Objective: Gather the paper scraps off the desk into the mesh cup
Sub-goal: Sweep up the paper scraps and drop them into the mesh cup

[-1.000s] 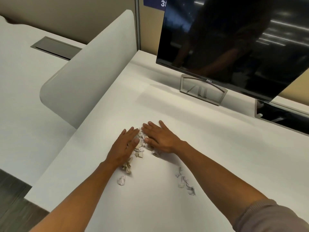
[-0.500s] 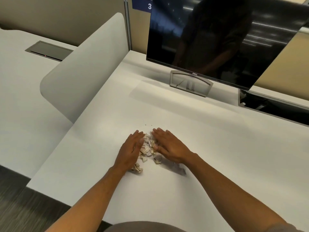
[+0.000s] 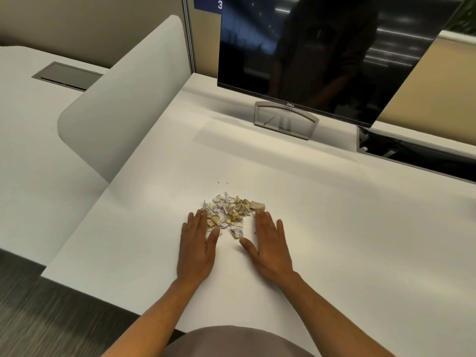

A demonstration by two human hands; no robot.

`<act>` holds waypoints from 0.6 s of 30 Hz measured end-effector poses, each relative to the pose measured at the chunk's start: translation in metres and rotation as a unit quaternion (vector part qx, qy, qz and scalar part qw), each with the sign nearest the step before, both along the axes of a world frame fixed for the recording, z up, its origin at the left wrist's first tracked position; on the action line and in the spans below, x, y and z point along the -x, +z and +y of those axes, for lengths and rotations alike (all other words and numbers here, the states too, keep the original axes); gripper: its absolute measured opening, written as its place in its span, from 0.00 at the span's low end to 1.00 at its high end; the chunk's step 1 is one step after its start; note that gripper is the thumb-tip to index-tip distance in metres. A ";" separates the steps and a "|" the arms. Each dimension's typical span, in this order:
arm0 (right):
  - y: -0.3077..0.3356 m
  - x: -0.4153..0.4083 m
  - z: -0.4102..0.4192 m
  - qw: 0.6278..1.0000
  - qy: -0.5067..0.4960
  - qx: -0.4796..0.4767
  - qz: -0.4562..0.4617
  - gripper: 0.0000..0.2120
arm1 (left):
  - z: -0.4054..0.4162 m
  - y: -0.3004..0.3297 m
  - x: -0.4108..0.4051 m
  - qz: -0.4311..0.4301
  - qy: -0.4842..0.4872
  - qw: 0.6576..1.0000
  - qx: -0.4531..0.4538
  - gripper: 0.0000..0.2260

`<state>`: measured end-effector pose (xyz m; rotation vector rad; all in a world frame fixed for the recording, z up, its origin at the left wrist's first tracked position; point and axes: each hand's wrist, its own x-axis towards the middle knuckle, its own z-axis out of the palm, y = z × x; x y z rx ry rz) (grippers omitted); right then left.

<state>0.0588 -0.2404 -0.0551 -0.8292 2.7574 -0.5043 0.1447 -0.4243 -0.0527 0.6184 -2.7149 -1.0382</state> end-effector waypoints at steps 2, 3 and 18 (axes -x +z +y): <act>0.000 -0.001 -0.008 1.000 0.005 0.006 -0.005 0.39 | 0.007 0.003 0.006 0.003 -0.008 1.000 -0.007 0.30; 0.000 0.000 -0.011 1.000 0.006 0.020 -0.010 0.39 | 0.009 0.004 0.009 0.009 -0.013 1.000 -0.014 0.29; 0.042 0.061 -0.039 0.993 0.097 -0.049 -0.042 0.49 | -0.049 0.036 0.063 -0.143 -0.218 0.959 0.110 0.50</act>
